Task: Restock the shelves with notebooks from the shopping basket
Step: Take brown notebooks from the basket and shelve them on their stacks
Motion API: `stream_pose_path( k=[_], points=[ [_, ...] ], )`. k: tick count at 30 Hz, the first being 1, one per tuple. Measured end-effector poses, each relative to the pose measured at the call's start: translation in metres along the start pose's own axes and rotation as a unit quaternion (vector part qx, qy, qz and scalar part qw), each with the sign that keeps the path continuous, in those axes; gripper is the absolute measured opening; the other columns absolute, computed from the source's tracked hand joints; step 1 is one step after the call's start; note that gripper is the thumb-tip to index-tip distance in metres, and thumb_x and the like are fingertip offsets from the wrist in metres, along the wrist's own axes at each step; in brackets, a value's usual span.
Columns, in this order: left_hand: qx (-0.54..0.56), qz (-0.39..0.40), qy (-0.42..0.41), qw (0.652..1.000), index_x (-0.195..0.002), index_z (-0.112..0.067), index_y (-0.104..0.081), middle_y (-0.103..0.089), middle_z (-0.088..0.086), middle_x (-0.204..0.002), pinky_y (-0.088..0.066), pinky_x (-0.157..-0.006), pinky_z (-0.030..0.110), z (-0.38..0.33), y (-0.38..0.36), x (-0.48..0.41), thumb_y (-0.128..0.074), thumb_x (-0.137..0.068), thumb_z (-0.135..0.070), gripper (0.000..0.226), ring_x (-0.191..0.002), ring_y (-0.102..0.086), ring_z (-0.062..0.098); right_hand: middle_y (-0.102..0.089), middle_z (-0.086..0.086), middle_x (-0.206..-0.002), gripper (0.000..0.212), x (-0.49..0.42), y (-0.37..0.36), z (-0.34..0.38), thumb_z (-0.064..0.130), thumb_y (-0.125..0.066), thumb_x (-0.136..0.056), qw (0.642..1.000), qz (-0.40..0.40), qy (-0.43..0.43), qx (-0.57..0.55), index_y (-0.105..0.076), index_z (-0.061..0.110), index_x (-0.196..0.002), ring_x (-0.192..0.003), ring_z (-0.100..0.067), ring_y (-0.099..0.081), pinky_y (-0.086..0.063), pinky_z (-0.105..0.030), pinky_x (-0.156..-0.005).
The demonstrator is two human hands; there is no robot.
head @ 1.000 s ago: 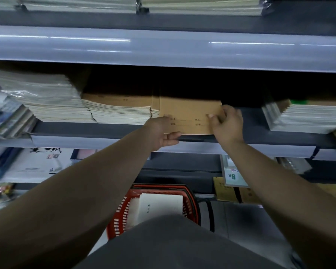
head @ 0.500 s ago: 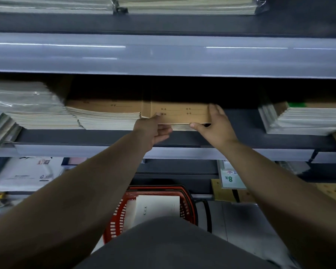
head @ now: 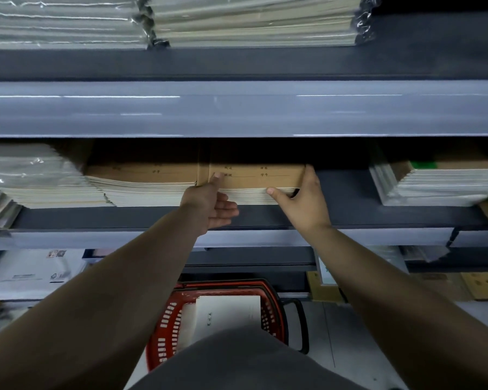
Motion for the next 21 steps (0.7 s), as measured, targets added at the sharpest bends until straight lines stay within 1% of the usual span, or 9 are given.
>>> stream_pose_path(
  k=[3, 6, 8, 12, 15, 18, 21],
  points=[
    [-0.007, 0.001, 0.011, 1.000, -0.082, -0.006, -0.054, -0.068, 0.008, -0.054, -0.051, -0.048, 0.028, 0.000, 0.001, -0.001, -0.047, -0.095, -0.057, 0.052, -0.049, -0.069, 0.022, -0.048, -0.003, -0.129, 0.075, 0.004, -0.002, 0.000, 0.049, -0.075, -0.073, 1.000, -0.009, -0.003, -0.008, -0.042, 0.016, -0.132, -0.115, -0.017, -0.051, -0.040, -0.024, -0.087],
    [-0.015, -0.005, 0.017, 1.000, -0.084, -0.005, -0.055, -0.068, 0.008, -0.055, -0.051, -0.045, 0.027, 0.001, 0.006, -0.002, -0.042, -0.095, -0.060, 0.058, -0.050, -0.069, 0.023, -0.048, -0.004, -0.122, 0.067, 0.002, -0.008, 0.005, 0.050, -0.075, -0.074, 1.000, 0.004, -0.001, 0.016, -0.046, 0.012, -0.121, -0.109, -0.019, -0.051, -0.039, -0.024, -0.083],
    [-0.017, -0.011, 0.022, 1.000, -0.085, -0.004, -0.056, -0.069, 0.009, -0.056, -0.051, -0.046, 0.028, 0.000, 0.009, -0.004, -0.039, -0.095, -0.063, 0.062, -0.051, -0.070, 0.024, -0.046, -0.005, -0.119, 0.065, 0.000, -0.014, 0.009, 0.050, -0.076, -0.074, 0.999, 0.010, -0.005, 0.031, -0.045, 0.009, -0.115, -0.107, -0.021, -0.051, -0.038, -0.024, -0.080],
    [-0.022, -0.002, 0.043, 0.999, -0.089, -0.001, -0.057, -0.070, 0.013, -0.059, -0.053, -0.047, 0.030, -0.004, 0.007, -0.006, -0.034, -0.093, -0.068, 0.071, -0.052, -0.070, 0.026, -0.044, -0.008, -0.127, 0.074, 0.002, -0.020, 0.012, 0.049, -0.076, -0.075, 0.999, 0.006, -0.021, 0.025, -0.042, 0.007, -0.125, -0.111, -0.023, -0.051, -0.039, -0.024, -0.081],
    [-0.046, 0.002, 0.055, 0.997, -0.088, 0.000, -0.058, -0.070, 0.014, -0.060, -0.053, -0.053, 0.033, -0.003, 0.006, -0.005, -0.031, -0.093, -0.069, 0.074, -0.052, -0.070, 0.026, -0.044, -0.008, -0.128, 0.075, 0.000, -0.022, 0.012, 0.053, -0.074, -0.075, 0.998, 0.023, -0.031, 0.055, -0.040, 0.007, -0.125, -0.110, -0.026, -0.053, -0.042, -0.028, -0.077],
    [-0.041, 0.003, 0.053, 0.998, -0.089, 0.001, -0.058, -0.070, 0.015, -0.062, -0.054, -0.057, 0.035, -0.006, 0.005, -0.004, -0.030, -0.093, -0.069, 0.075, -0.054, -0.071, 0.026, -0.043, -0.008, -0.131, 0.077, -0.004, -0.023, 0.013, 0.055, -0.073, -0.076, 0.995, 0.050, -0.056, 0.071, -0.038, 0.008, -0.126, -0.113, -0.027, -0.052, -0.046, -0.034, -0.081],
    [0.015, 0.023, 0.040, 0.999, -0.092, 0.000, -0.058, -0.073, 0.014, -0.069, -0.054, -0.057, 0.035, -0.006, -0.001, 0.004, -0.029, -0.095, -0.067, 0.073, -0.059, -0.072, 0.024, -0.044, -0.009, -0.133, 0.073, -0.005, -0.022, 0.014, 0.048, -0.074, -0.078, 0.994, 0.071, -0.069, 0.044, -0.039, 0.009, -0.128, -0.119, -0.028, -0.050, -0.044, -0.036, -0.092]
  ],
)
Point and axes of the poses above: each hand's wrist, its own x-axis away from the middle knuckle, its own y-axis out of the back of the hand, z = x × y, the point moved 8 cm from there along -x, towards the middle knuckle
